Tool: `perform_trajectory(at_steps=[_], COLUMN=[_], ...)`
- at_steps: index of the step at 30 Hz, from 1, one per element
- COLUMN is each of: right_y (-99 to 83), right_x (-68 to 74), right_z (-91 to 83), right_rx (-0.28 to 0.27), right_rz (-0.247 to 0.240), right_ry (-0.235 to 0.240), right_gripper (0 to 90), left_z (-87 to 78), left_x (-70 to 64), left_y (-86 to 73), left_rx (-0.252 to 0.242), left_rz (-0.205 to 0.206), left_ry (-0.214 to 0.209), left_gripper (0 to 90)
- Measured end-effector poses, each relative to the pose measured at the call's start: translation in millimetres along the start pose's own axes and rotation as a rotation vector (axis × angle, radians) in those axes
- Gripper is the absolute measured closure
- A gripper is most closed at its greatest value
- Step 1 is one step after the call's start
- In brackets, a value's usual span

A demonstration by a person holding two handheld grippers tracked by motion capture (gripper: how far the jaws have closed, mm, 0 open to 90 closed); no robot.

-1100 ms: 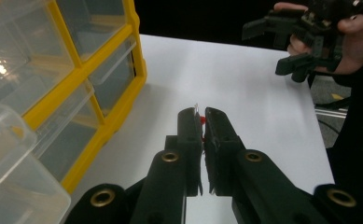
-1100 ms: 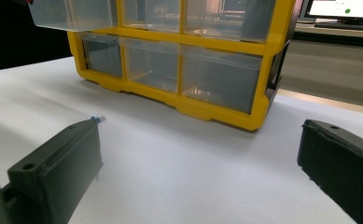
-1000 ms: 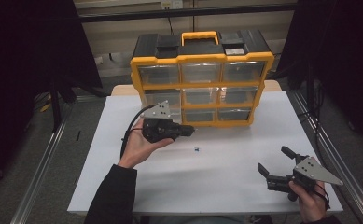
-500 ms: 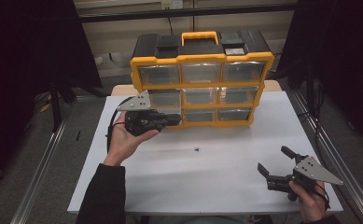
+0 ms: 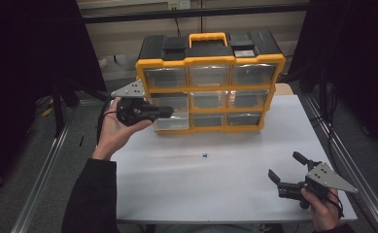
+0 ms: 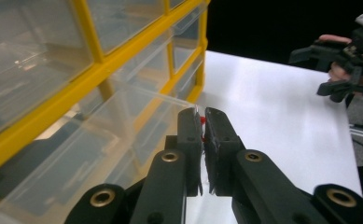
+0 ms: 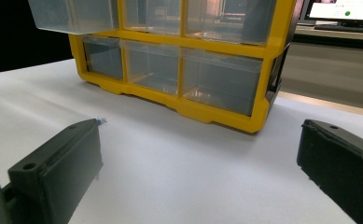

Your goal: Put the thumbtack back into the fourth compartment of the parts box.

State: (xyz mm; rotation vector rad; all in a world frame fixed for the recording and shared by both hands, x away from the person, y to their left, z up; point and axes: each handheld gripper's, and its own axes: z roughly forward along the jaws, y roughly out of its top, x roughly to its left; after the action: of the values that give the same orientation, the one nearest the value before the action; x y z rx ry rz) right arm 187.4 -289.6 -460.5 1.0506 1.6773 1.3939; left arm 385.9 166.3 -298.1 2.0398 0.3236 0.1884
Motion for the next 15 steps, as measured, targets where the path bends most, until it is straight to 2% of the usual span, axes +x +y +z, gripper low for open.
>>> perform_trajectory(at_steps=[4, 6, 8, 12, 15], right_y=[0.1, 0.0, 0.0, 0.1, 0.0], right_x=[-0.6, -0.5, -0.5, -0.6, -0.4], right_z=[-0.3, -0.1, 0.1, 0.0, 0.0], right_rx=[-0.004, -0.002, -0.005, -0.003, -0.003], right_rz=[0.002, 0.003, 0.0, -0.001, -0.002], right_ry=[-0.006, -0.006, -0.005, -0.007, -0.005], right_gripper=[0.0, 0.0, 0.0, 0.0, 0.0], left_z=[0.4, 1.5, 2.9, 7.0, 9.8], left_x=[8.4, 11.6, 16.0, 22.9, 25.7], left_y=[5.8, 9.8, 13.3, 20.6, 24.8], left_rx=[0.048, 0.066, 0.099, 0.155, 0.176], left_rz=[0.026, 0.043, 0.044, 0.043, 0.031], left_ry=[0.031, 0.026, 0.04, 0.043, 0.043], left_gripper=[85.7, 85.7, 85.7, 85.7, 85.7])
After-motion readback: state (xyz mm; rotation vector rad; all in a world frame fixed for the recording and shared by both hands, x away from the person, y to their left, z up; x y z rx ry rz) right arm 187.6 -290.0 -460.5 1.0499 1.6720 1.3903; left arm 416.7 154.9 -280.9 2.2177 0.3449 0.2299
